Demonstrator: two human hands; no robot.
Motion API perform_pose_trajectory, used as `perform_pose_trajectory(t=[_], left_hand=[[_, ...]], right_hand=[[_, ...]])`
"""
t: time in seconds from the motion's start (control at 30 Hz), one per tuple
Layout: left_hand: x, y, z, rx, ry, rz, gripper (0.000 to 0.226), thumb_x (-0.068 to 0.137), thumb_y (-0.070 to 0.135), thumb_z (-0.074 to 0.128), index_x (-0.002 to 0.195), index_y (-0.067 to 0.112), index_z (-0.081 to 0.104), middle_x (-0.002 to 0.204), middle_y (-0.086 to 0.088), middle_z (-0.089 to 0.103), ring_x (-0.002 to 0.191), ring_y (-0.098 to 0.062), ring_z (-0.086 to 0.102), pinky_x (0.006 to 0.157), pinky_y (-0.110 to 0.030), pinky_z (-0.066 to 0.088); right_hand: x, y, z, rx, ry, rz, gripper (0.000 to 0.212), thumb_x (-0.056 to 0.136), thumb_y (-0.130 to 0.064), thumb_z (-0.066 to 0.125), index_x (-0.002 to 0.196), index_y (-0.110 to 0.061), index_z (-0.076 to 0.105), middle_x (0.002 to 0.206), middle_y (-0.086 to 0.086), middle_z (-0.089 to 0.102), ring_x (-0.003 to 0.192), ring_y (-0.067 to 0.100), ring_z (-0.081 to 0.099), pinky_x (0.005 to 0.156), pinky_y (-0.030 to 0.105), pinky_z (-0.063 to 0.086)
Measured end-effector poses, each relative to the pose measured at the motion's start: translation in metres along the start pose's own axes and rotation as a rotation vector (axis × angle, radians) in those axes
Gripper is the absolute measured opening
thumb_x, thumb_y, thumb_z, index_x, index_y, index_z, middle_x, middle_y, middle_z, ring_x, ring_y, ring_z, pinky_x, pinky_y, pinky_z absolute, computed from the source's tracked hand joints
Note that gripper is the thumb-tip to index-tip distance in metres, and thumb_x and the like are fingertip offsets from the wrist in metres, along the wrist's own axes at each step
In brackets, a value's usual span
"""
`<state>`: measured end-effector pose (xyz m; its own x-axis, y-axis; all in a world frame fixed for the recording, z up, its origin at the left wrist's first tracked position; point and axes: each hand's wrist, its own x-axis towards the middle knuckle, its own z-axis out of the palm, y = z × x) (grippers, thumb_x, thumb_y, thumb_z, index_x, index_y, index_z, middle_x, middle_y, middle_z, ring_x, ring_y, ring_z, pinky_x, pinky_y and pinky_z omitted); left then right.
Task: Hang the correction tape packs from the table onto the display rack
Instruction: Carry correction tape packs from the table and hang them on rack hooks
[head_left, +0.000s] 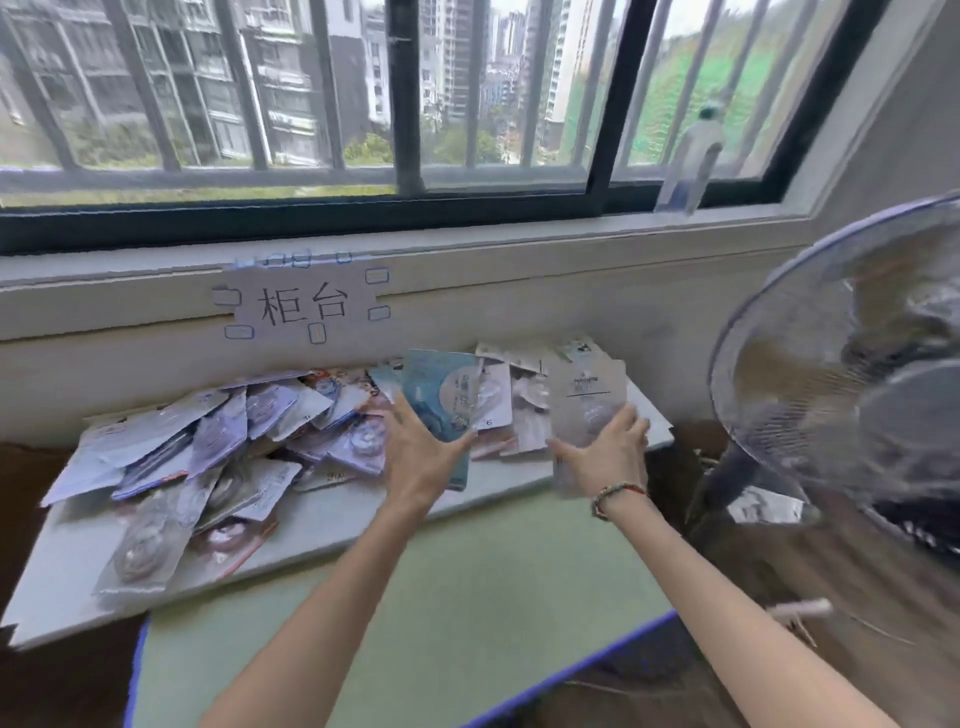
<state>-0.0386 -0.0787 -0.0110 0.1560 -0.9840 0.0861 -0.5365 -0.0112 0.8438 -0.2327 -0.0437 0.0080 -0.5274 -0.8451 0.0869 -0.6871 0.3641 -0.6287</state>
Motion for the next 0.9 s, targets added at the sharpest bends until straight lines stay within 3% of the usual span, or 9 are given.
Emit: perform_pose_trajectory(t=[0.2, 0.5, 0.63, 0.77, 0.9], left_hand=[[-0.066, 0.032, 0.026, -0.015, -0.177, 0.099, 0.113, 0.069, 0.048, 0.082, 0.151, 0.009, 0.015, 0.141, -0.012, 0.037, 0.129, -0.029, 0.042, 0.102, -0.046, 0.043], [-0.177, 0.126, 0.109, -0.072, -0.456, 0.374, 0.105, 0.067, 0.045, 0.083, 0.146, 0.008, 0.024, 0.128, -0.014, 0.045, 0.119, -0.032, 0.05, 0.095, -0.045, 0.047], [-0.252, 0.17, 0.152, -0.041, -0.596, 0.495, 0.114, 0.069, 0.049, 0.081, 0.151, 0.007, 0.014, 0.134, -0.015, 0.04, 0.123, -0.032, 0.047, 0.094, -0.045, 0.044], [-0.34, 0.207, 0.194, -0.045, -0.732, 0.593, 0.106, 0.068, 0.05, 0.081, 0.145, 0.01, 0.02, 0.126, -0.011, 0.043, 0.115, -0.03, 0.051, 0.086, -0.048, 0.05], [-0.436, 0.243, 0.234, -0.054, -0.855, 0.654, 0.107, 0.069, 0.048, 0.081, 0.146, 0.009, 0.017, 0.126, -0.012, 0.041, 0.117, -0.03, 0.048, 0.09, -0.048, 0.049]], right_hand=[[-0.071, 0.064, -0.07, 0.003, 0.206, 0.209, 0.123, 0.069, -0.046, 0.08, 0.149, 0.003, -0.001, 0.145, 0.023, 0.023, 0.132, 0.037, 0.031, 0.104, 0.039, 0.031], [-0.149, 0.174, -0.19, -0.008, 0.507, 0.471, 0.126, 0.067, -0.045, 0.082, 0.149, 0.002, -0.002, 0.133, 0.02, 0.03, 0.122, 0.036, 0.038, 0.098, 0.038, 0.037], [-0.203, 0.234, -0.248, -0.018, 0.633, 0.6, 0.126, 0.068, -0.043, 0.082, 0.149, 0.003, -0.002, 0.135, 0.022, 0.029, 0.122, 0.037, 0.035, 0.099, 0.037, 0.034], [-0.264, 0.298, -0.307, -0.046, 0.742, 0.74, 0.127, 0.066, -0.046, 0.082, 0.148, 0.004, -0.001, 0.136, 0.023, 0.031, 0.123, 0.036, 0.036, 0.1, 0.037, 0.033], [-0.324, 0.365, -0.368, -0.058, 0.82, 0.853, 0.127, 0.066, -0.045, 0.082, 0.15, 0.0, -0.002, 0.138, 0.023, 0.029, 0.123, 0.038, 0.038, 0.096, 0.042, 0.039]])
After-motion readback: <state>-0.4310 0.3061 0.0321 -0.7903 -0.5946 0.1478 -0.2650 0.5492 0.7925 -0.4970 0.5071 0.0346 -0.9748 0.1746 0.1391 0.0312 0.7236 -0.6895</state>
